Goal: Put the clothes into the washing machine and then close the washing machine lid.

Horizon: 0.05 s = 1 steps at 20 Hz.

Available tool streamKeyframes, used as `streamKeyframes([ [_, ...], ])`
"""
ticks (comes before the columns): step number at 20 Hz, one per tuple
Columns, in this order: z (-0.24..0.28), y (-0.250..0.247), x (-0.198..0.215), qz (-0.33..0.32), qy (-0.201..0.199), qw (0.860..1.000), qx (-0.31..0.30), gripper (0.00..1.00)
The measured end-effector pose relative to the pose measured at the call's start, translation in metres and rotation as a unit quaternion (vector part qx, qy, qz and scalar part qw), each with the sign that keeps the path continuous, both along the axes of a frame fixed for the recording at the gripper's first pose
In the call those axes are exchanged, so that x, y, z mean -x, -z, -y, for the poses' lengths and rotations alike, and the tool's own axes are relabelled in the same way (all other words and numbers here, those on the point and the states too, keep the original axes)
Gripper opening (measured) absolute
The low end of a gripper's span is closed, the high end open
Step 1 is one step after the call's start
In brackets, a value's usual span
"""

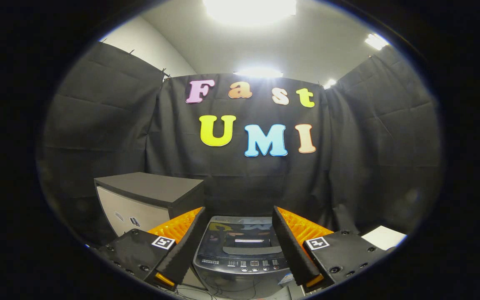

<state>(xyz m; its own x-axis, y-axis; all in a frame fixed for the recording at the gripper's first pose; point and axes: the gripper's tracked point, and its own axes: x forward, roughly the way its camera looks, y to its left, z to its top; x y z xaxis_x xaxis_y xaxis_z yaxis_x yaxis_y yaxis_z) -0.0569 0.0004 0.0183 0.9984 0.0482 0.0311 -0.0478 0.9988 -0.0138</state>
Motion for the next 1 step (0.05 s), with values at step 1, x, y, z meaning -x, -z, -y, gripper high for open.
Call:
streamKeyframes([
  [1, -0.0001, -0.001, -0.0001, 0.001, 0.0, 1.0, 0.0, 0.98],
])
